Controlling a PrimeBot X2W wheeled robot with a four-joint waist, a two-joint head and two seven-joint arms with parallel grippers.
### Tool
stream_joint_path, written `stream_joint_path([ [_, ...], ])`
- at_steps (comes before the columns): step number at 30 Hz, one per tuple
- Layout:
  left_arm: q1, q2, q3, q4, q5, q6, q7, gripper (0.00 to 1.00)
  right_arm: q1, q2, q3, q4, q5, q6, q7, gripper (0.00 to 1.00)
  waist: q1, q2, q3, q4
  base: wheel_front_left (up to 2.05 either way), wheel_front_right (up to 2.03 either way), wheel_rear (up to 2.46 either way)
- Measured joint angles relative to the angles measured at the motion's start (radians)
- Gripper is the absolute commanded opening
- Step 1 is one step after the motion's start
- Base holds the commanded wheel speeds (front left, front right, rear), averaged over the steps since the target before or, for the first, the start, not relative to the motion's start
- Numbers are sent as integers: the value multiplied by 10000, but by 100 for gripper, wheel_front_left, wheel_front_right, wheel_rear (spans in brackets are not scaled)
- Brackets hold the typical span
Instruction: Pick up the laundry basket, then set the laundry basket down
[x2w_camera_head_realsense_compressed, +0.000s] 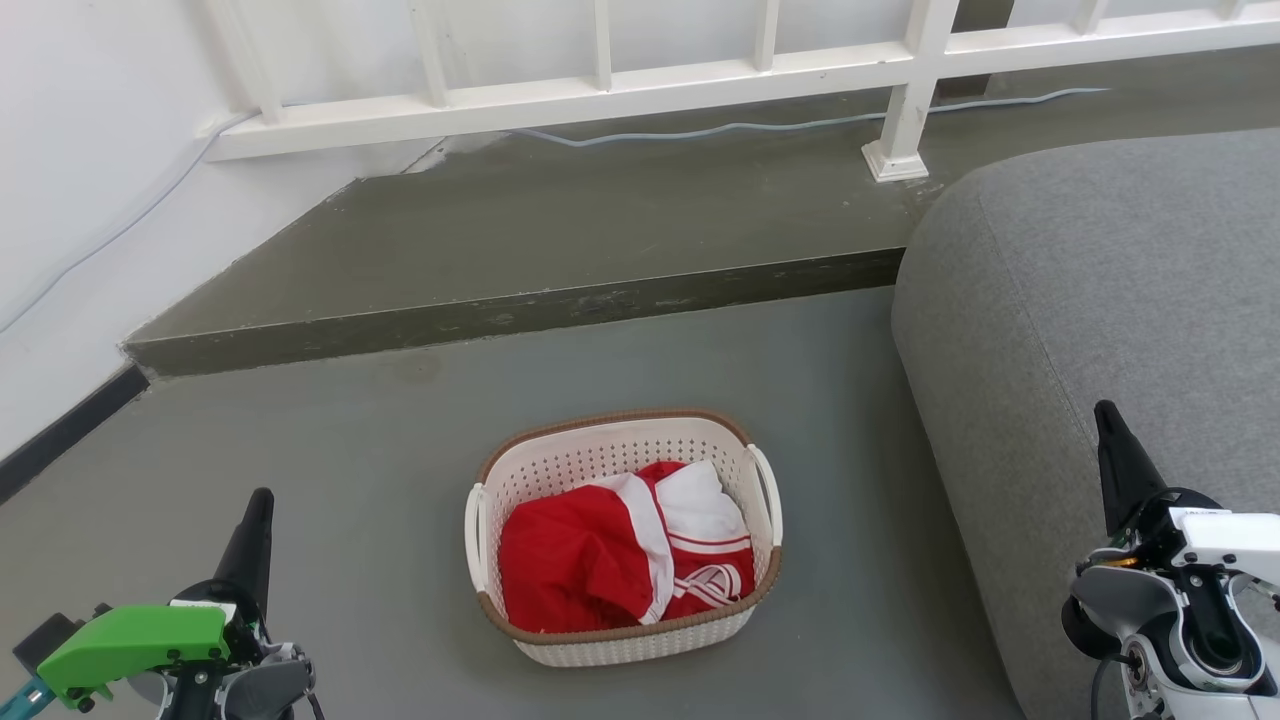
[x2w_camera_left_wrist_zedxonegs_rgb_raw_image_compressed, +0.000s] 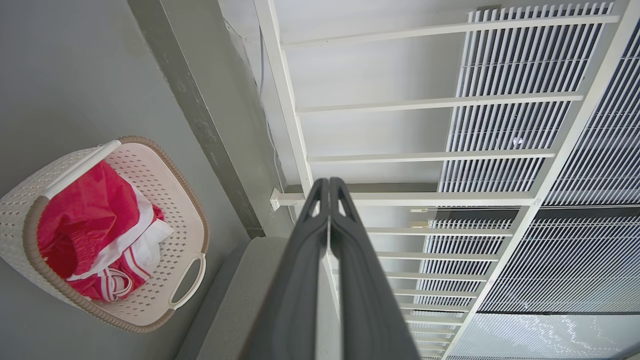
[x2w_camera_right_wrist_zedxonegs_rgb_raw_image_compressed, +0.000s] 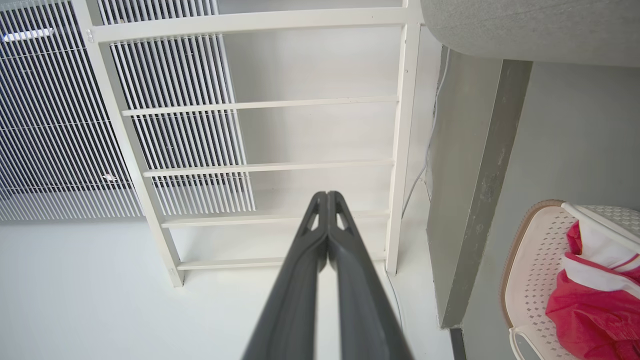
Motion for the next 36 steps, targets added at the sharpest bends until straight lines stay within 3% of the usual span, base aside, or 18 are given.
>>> stream_joint_path([
  [36, -6, -12, 42, 0, 4, 0, 4, 0, -4, 36, -48, -2, -2, 40, 12, 0, 0, 0, 2, 0, 0, 0, 0],
])
